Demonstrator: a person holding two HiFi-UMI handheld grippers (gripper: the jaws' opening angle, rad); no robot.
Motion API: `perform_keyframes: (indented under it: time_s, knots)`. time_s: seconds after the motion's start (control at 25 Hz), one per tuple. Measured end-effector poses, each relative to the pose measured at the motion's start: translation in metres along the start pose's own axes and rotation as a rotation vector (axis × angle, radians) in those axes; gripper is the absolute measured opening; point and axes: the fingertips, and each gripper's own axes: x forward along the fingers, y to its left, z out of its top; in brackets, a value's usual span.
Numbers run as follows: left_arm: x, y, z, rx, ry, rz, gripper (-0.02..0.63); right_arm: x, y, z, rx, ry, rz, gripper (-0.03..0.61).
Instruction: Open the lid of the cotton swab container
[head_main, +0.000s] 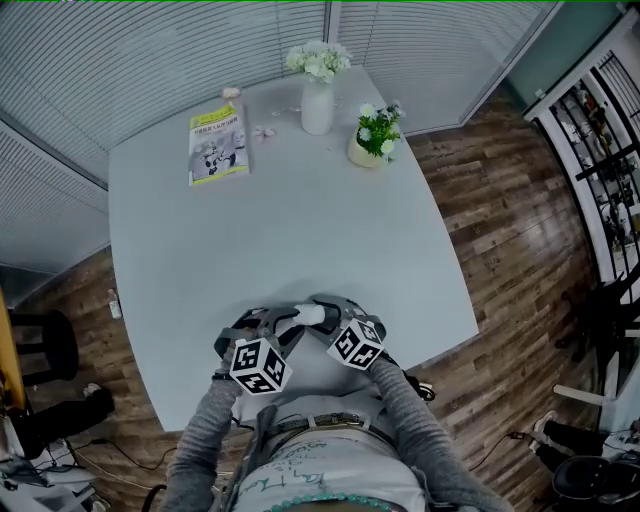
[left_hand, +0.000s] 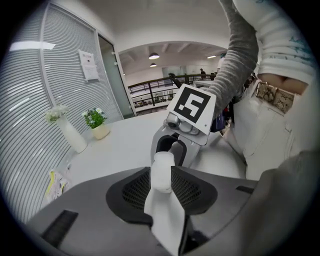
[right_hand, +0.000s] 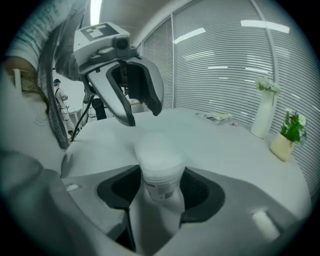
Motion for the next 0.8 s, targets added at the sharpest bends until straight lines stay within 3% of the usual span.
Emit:
perform_keyframes:
  time_s: [0.28, 0.44, 0.8]
  knots:
    - [0.017, -0.013, -0.008, 0.123, 0.1, -0.1, 0.232, 0.001, 0.011, 0.0, -0.036, 0.002, 0.03, 0.241]
    - [0.026, -0.014, -0.01, 0.174, 0.134, -0.126, 0.233, 0.002, 0.013, 0.001, -0.051, 0.0, 0.039, 0.239]
    - [0.036, -0.019, -0.012, 0.205, 0.167, -0.19, 0.232, 0.003, 0.014, 0.0, -0.065, 0.003, 0.039, 0.238]
